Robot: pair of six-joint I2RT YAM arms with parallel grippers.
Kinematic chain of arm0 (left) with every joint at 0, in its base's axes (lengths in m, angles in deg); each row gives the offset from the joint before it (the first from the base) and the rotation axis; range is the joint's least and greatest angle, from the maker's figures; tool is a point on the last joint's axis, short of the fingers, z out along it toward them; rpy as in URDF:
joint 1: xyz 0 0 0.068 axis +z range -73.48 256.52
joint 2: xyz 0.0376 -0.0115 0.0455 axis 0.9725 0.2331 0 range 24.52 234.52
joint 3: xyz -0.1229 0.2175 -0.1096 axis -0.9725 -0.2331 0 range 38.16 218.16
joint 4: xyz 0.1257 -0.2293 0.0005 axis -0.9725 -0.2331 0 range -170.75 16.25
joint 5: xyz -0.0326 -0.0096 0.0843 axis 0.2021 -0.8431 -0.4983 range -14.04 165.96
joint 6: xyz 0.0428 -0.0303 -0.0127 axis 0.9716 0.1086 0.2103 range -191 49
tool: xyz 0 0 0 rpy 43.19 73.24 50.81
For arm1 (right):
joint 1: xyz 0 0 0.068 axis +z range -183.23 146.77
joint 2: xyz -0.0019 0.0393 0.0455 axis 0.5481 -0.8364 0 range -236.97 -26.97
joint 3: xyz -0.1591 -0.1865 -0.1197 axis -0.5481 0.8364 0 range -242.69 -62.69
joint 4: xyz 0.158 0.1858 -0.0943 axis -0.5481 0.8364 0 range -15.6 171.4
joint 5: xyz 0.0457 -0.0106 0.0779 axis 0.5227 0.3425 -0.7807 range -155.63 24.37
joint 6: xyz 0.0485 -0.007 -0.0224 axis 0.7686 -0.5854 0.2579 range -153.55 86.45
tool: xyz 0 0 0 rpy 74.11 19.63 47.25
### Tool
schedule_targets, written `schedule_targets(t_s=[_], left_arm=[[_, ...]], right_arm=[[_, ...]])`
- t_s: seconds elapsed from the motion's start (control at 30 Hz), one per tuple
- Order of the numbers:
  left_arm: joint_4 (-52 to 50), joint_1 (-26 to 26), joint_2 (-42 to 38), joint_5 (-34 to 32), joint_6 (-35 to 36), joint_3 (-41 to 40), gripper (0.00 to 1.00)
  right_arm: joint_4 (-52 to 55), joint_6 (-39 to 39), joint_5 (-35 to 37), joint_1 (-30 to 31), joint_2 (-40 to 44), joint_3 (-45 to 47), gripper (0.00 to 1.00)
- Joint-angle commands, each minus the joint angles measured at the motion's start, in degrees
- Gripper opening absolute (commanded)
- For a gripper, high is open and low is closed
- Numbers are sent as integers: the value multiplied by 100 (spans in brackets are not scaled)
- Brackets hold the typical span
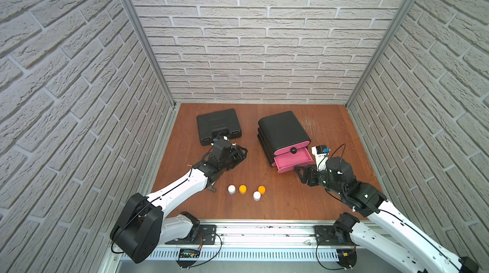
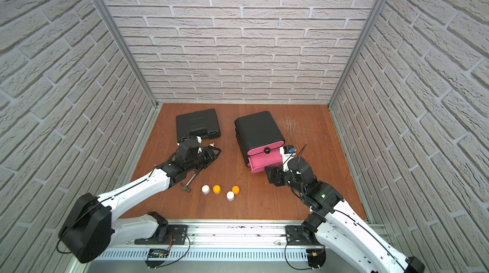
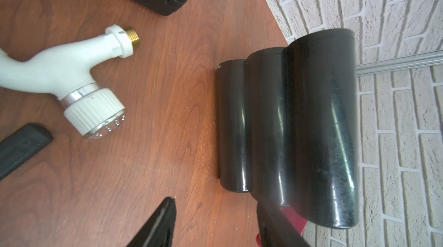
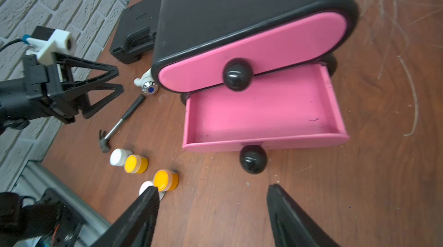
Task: Put the paint cans in the drawer according to color
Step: Pick up the paint can at the center of the board.
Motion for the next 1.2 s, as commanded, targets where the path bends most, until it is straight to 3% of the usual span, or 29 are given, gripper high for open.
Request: schedule_targets(t_s=[0.0, 0.17, 0.4, 0.73, 0.97, 1.17], left_arm=[[-825, 12, -284, -323, 265, 351, 57], [-2285, 5, -693, -796, 599, 787, 57], [-3079, 75, -1449, -1452, 343, 571, 55], [-2761, 65, -1527, -1474, 16, 203, 55], [-2629, 74, -1515, -1378, 27, 124, 55], [-2565, 92, -1548, -1312, 62, 82, 54]], right_arm=[[837, -162, -218, 493, -748, -777, 73], [1580, -462, -126, 1297, -2245, -1961, 64], [2000, -331, 467, 2250, -3803, -3071, 62], [2569, 743, 650, 2338, -5795, -4289, 58], [2932, 855, 732, 2338, -6821, -4933, 60], [2983, 869, 826, 2286, -7276, -4968, 60]])
